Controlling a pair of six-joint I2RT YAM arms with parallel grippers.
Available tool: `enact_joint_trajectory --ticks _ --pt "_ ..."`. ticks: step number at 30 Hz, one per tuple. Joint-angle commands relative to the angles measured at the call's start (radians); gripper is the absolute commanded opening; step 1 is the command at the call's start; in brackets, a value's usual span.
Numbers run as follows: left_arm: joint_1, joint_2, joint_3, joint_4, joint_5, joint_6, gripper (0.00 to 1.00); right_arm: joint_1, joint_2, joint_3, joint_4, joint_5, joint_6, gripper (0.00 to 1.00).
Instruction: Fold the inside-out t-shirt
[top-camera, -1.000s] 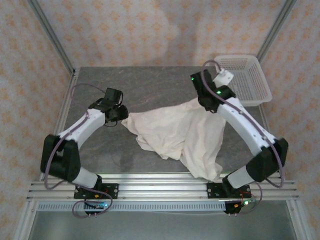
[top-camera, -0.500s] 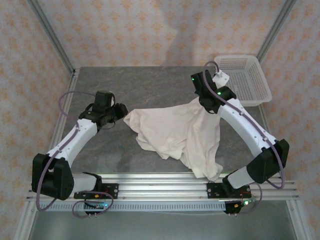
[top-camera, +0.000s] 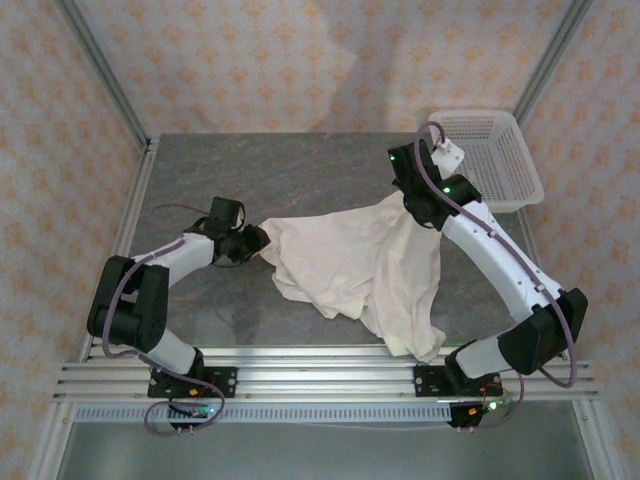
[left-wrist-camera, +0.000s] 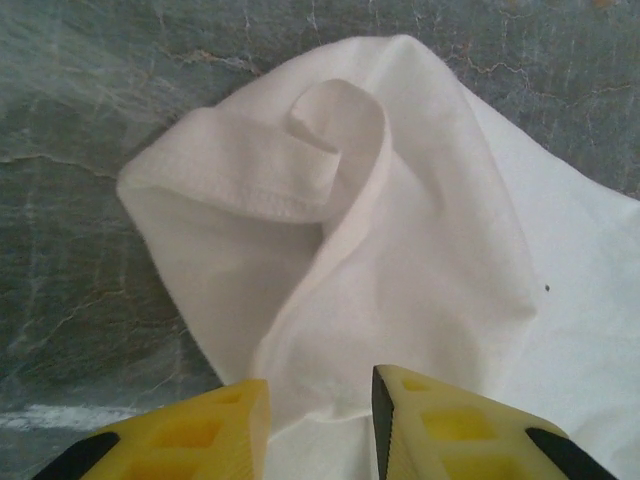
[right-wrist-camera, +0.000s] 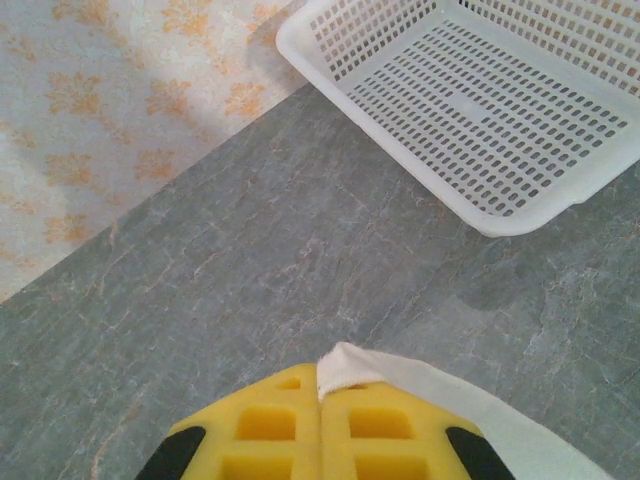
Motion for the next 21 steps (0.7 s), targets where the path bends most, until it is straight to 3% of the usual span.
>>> enact_joint_trajectory --ticks 1,10,16,21 --pt "-0.001 0.032 0.024 0.05 0.035 -0.022 0.33 -0.005 -0.028 0.018 -0.014 0.012 0.012 0.0" --pt "0.0 -0.06 -0.009 -0.078 -0.127 0.038 0.36 -0.004 -0.044 0.007 -0.02 0.016 0.019 0.0" --pt "-0.001 -0.016 -0.035 0.017 -0.034 -0.021 0.36 -0.005 -0.036 0.011 -0.02 -0.004 0.029 0.0" --pt "0.0 0.033 -0.019 0.04 -0.034 -0.03 0.37 -0.004 -0.049 0.01 -0.023 0.004 0.023 0.0"
